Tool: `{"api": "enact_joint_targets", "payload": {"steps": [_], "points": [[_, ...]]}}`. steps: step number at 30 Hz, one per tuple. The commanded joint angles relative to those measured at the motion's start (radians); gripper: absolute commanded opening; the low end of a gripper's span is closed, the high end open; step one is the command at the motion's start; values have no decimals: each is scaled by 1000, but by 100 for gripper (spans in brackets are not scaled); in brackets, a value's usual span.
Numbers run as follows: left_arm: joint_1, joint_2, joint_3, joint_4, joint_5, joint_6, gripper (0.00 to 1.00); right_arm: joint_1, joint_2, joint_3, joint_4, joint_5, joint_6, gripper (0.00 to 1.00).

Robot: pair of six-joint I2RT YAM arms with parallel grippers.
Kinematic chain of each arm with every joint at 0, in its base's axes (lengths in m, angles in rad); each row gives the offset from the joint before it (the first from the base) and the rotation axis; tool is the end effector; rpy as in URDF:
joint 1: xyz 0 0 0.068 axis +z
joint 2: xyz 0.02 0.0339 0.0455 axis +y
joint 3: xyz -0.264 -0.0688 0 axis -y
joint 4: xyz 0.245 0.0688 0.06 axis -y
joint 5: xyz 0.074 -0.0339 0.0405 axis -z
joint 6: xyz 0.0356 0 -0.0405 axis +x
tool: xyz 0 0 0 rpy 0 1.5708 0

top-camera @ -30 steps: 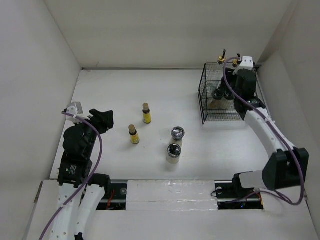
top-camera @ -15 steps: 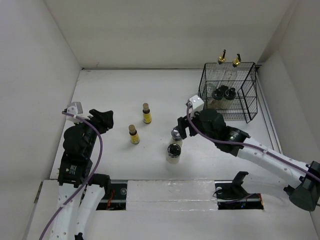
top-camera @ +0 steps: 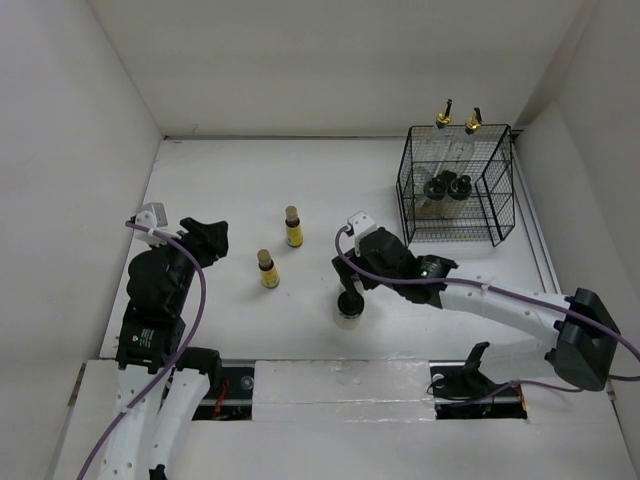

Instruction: Organize the condiment bottles

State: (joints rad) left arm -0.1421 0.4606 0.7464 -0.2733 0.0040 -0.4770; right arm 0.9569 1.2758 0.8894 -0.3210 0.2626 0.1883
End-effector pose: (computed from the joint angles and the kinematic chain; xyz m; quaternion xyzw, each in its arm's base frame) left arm 0.1101 -0.0159 0.3589 -0.1157 0.6931 -0.2181 0.6773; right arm 0.1661 0.2196 0.2589 -0.2868 0.8553 0.1248 0.4131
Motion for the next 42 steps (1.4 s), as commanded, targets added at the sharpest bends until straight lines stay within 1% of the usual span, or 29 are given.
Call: {"api": "enact_joint_targets", "payload": {"steps": [1,2,3,4,5,6,9,10,12,13,15,17,21,23,25,26,27,28,29,30,31,32,33,35,36,40,42], "points": [[6,-8,2,40,16,9,56,2,10,48,45,23,-10,99],[6,-8,2,40,16,9,56,-7,25,57,54,38,-10,98],[6,-8,2,40,16,9,56,-7,37,57,54,47,-10,94],[6,-8,2,40,16,9,56,-7,37,57,65,47,-10,92],[6,-8,2,40,16,9,56,-20,37,57,92,47,-10,92],[6,-8,2,40,25,9,56,-30,49,57,106,47,-10,87],[6,-8,2,40,25,9,56,-30,89,57,115,43,-10,78],[6,-8,2,40,25,9,56,-30,89,57,115,43,-10,70],[6,-8,2,40,25,9,56,-40,99,66,126,43,-10,62],[6,-8,2,40,25,9,56,-40,99,66,126,53,-10,54],[6,-19,2,40,25,9,56,-40,79,94,138,82,-23,46],[6,-10,2,40,25,9,56,-53,33,158,138,95,-52,45],[6,-8,2,49,37,9,56,-139,-70,284,138,105,-125,45],[6,-8,2,49,24,9,56,-246,-122,339,138,93,-148,43],[6,-8,2,49,24,9,56,-338,-154,350,138,49,-148,43],[6,-17,2,49,33,9,56,-433,-167,362,138,40,-159,43],[6,-17,2,40,33,9,56,-487,-176,374,138,30,-159,42],[6,-26,2,40,33,9,56,-541,-176,375,138,15,-159,42],[6,-27,2,40,33,9,56,-654,-176,390,138,-24,-159,42],[6,-16,2,40,33,9,56,-708,-150,399,138,-40,-159,42],[6,-16,2,40,33,9,56,-760,-133,417,138,-68,-147,40],[6,-16,2,40,33,9,56,-809,-116,430,138,-136,-147,40],[6,-16,2,40,33,9,56,-881,-101,430,138,-149,-135,38],[6,-16,2,40,33,9,56,-932,-66,442,138,-137,-125,38],[6,-16,2,40,33,9,56,-983,-53,442,138,-137,-125,38],[-4,-7,2,40,33,9,56,-1085,-10,454,163,-226,-98,37],[-4,-7,2,40,24,9,56,-1106,33,465,172,-235,-89,37]]}}
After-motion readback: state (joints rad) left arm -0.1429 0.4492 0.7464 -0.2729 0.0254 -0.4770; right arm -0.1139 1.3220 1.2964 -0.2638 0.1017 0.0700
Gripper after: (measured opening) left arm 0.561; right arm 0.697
